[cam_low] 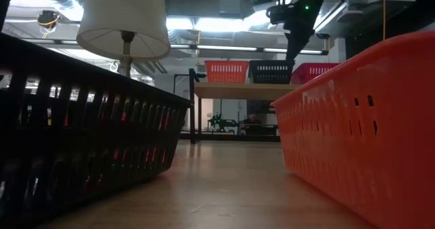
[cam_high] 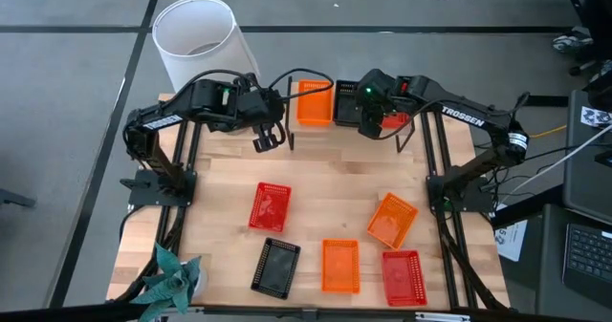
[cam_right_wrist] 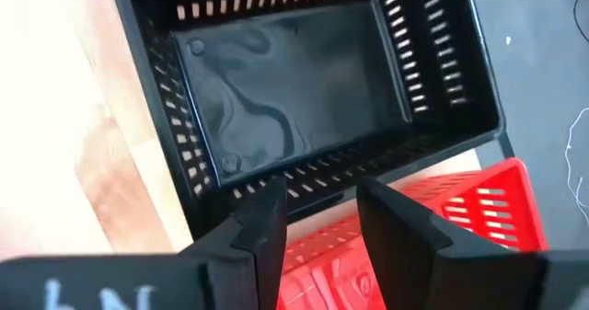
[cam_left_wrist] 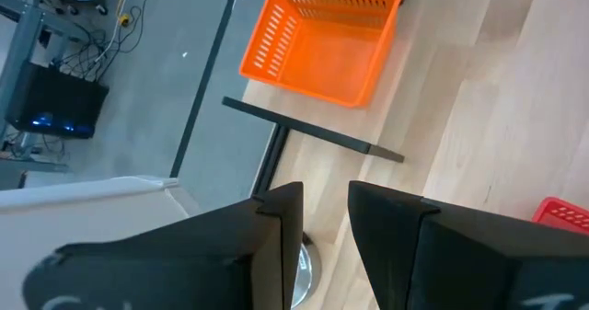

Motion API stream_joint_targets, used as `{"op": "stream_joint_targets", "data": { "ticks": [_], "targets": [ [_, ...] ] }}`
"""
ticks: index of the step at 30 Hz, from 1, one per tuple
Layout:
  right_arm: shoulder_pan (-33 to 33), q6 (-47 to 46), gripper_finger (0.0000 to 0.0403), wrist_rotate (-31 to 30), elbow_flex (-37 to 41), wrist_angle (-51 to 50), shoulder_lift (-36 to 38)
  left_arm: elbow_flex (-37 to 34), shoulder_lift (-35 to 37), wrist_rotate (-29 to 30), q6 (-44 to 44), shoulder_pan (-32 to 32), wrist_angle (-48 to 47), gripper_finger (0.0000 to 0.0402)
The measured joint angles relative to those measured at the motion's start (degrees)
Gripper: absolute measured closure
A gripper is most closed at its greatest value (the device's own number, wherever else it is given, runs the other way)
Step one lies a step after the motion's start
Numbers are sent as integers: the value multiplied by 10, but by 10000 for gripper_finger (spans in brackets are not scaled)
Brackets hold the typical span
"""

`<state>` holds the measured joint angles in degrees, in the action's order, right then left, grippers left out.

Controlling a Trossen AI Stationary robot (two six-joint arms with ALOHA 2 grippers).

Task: Stack baskets on shelf by color
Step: Adjust the stacked black bins on the shelf, then adjust the orange bin

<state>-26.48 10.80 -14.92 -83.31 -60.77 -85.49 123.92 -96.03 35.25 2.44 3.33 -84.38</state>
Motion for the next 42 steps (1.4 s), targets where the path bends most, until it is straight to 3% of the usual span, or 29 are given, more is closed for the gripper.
{"op": "stream_joint_targets", "data": {
  "ticks": [25,31,33,37,39,42],
  "targets": [
    [0,10,268,-25,0,-12,0,0,0,1,0,0,4,318],
    [24,-21,268,-22,-82,-34,1,0,0,-1,-15,13,17,318],
    [38,-57,268,-2,-127,-83,2,0,0,-29,-15,16,13,318],
    [72,-130,268,62,-200,-236,7,-37,2,-170,-12,9,18,318],
    [92,-155,268,85,-211,-295,22,-72,1,-227,-12,-3,17,318],
    [124,-179,268,124,-183,-284,75,-130,1,-257,-24,-31,14,317]
  ]
}}
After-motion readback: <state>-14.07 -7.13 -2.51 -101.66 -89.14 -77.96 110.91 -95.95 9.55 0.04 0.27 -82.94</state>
